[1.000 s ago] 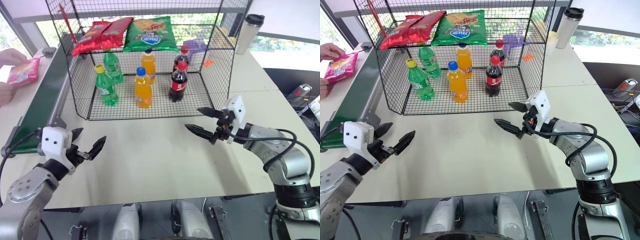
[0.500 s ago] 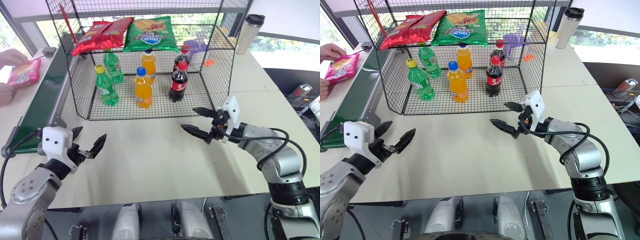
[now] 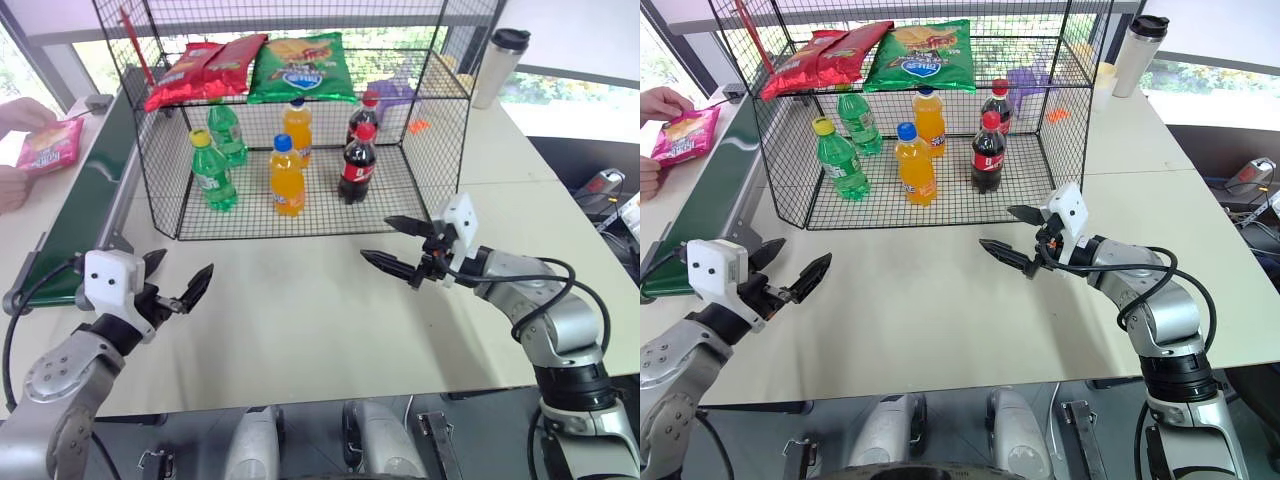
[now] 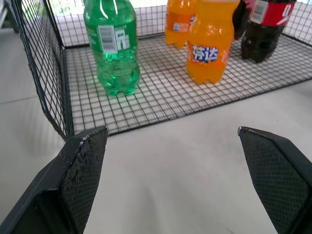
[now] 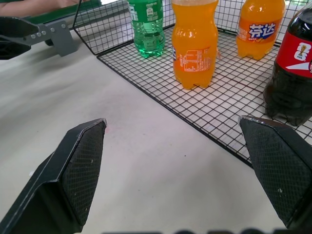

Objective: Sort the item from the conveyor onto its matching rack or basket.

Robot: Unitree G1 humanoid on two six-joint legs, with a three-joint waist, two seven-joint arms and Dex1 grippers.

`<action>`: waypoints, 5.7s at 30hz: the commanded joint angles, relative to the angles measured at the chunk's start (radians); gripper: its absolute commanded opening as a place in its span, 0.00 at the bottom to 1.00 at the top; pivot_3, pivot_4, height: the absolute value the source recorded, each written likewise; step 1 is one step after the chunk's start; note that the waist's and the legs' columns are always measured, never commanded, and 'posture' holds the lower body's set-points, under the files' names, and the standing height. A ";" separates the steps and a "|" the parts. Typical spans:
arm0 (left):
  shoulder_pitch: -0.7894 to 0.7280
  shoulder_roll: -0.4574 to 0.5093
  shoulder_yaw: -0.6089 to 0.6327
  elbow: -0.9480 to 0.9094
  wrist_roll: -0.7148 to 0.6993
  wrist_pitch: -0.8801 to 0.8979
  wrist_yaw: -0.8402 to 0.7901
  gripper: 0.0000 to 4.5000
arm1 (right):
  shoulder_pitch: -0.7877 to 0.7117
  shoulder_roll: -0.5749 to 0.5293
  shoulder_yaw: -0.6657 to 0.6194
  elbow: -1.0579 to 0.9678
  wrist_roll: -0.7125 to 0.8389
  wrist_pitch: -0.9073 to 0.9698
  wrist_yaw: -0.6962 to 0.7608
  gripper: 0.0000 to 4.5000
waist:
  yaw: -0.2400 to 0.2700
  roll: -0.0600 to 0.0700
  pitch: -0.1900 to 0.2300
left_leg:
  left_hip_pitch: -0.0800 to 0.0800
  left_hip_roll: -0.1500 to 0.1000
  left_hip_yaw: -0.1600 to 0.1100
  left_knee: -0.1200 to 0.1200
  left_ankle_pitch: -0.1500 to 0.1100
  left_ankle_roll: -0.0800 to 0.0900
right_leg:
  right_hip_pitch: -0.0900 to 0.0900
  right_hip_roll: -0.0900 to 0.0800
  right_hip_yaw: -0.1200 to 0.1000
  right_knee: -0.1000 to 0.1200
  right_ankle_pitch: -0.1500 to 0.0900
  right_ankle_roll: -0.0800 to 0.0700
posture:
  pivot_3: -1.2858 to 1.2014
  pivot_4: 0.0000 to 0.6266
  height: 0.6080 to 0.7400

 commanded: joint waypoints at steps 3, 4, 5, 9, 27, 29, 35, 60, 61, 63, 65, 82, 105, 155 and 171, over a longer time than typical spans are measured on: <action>-0.019 0.009 -0.016 -0.003 0.017 -0.018 -0.001 0.99 | 0.004 0.017 -0.011 -0.027 -0.003 -0.022 -0.021 1.00 | -0.001 0.000 0.000 | 0.000 0.000 0.000 0.000 0.000 0.000 | 0.000 0.000 0.000 0.000 0.000 0.000 | 0.52 0.24 1.00; -0.021 0.010 -0.018 -0.002 0.019 -0.019 -0.001 0.99 | 0.004 0.018 -0.010 -0.027 -0.003 -0.022 -0.023 1.00 | -0.001 0.000 0.000 | 0.000 0.000 0.000 0.000 0.000 0.000 | 0.000 0.000 0.000 0.000 0.000 0.000 | 0.52 0.24 1.00; -0.022 0.011 -0.019 -0.001 0.022 -0.020 -0.001 0.99 | 0.004 0.019 -0.009 -0.027 -0.003 -0.023 -0.025 1.00 | -0.001 0.000 0.000 | 0.000 0.000 0.000 0.000 0.000 0.000 | 0.000 0.000 0.000 0.000 0.000 0.000 | 0.52 0.24 1.00; -0.023 0.008 -0.018 -0.001 0.025 -0.019 -0.003 0.99 | 0.004 0.021 -0.002 -0.026 -0.011 -0.026 -0.028 1.00 | -0.001 0.000 0.000 | 0.000 0.000 0.000 0.000 0.000 0.000 | 0.000 0.000 0.000 0.000 0.000 0.000 | 0.52 0.24 1.00; -0.046 -0.004 -0.050 -0.007 0.049 -0.018 0.015 0.99 | -0.011 0.036 0.012 -0.006 -0.037 -0.044 -0.024 1.00 | -0.001 0.000 0.000 | 0.000 0.000 0.000 0.000 0.000 0.000 | 0.000 0.000 0.000 0.000 0.000 0.000 | 0.52 0.24 1.00; -0.046 -0.006 -0.054 -0.010 0.050 -0.018 0.019 0.99 | -0.014 0.035 0.011 0.001 -0.039 -0.045 -0.019 1.00 | -0.001 0.000 0.000 | 0.000 0.000 0.000 0.000 0.000 0.000 | 0.000 0.000 0.000 0.000 0.000 0.000 | 0.52 0.24 1.00; -0.037 0.001 -0.054 -0.022 0.066 -0.020 0.036 0.99 | -0.038 0.032 0.011 0.034 -0.042 -0.052 -0.002 1.00 | -0.001 0.000 0.000 | 0.000 0.000 0.000 0.000 0.000 0.000 | 0.000 0.000 0.000 0.000 0.000 0.000 | 0.52 0.24 1.00; 0.184 0.582 0.186 0.423 1.076 -0.671 -0.048 0.99 | -0.335 0.054 0.100 0.083 0.116 0.098 0.185 1.00 | -0.003 0.008 -0.001 | -0.003 0.001 0.008 -0.005 0.000 0.000 | -0.007 -0.005 0.000 -0.003 0.002 -0.002 | 0.52 0.24 1.00; 0.166 0.573 0.158 0.437 1.090 -0.658 -0.043 0.99 | -0.331 0.053 0.096 0.076 0.117 0.104 0.181 1.00 | -0.003 0.008 -0.001 | -0.003 0.001 0.008 -0.005 0.000 0.000 | -0.007 -0.005 0.000 -0.003 0.002 -0.001 | 0.52 0.24 1.00; 0.133 0.555 0.116 0.465 1.108 -0.631 -0.034 0.99 | -0.324 0.050 0.088 0.067 0.120 0.114 0.171 1.00 | -0.004 0.008 -0.001 | -0.003 0.001 0.008 -0.005 0.000 0.000 | -0.007 -0.005 0.000 -0.002 0.002 -0.001 | 0.52 0.24 1.00; 0.118 0.542 0.093 0.482 1.122 -0.622 -0.027 0.99 | -0.320 0.046 0.079 0.061 0.121 0.119 0.163 1.00 | -0.005 0.008 -0.001 | -0.003 0.002 0.008 -0.005 0.000 0.000 | -0.007 -0.005 0.000 -0.002 0.002 -0.001 | 0.52 0.24 1.00; -0.011 0.530 -0.022 0.560 1.205 -0.559 0.055 0.99 | -0.289 0.049 0.055 0.028 0.125 0.124 0.090 1.00 | -0.003 0.007 -0.001 | -0.003 0.002 0.008 -0.004 0.000 0.000 | -0.007 -0.004 0.000 0.000 0.004 0.002 | 0.52 0.24 1.00; -0.127 0.568 -0.078 0.606 1.217 -0.512 0.080 0.01 | -0.279 0.058 0.045 0.036 0.105 0.097 0.046 1.00 | -0.002 0.007 -0.001 | -0.001 0.002 0.008 -0.003 0.000 0.000 | -0.006 -0.004 0.000 0.003 0.004 0.003 | 0.52 0.24 1.00; -1.086 0.569 0.078 0.461 -0.460 0.344 -0.584 0.01 | -0.492 0.519 -0.003 0.368 0.265 -0.065 0.180 1.00 | -0.005 0.002 0.000 | 0.001 0.002 0.002 0.003 0.000 0.000 | -0.005 0.002 0.001 0.014 0.002 0.006 | 0.52 0.24 1.00; -0.984 0.539 0.120 0.489 -0.452 0.293 -0.517 0.00 | -0.484 0.547 -0.023 0.326 0.266 -0.054 0.131 0.02 | -0.005 0.002 0.000 | 0.001 0.002 0.002 0.002 0.000 0.000 | -0.005 0.002 0.000 0.014 0.002 0.006 | 0.52 0.24 1.00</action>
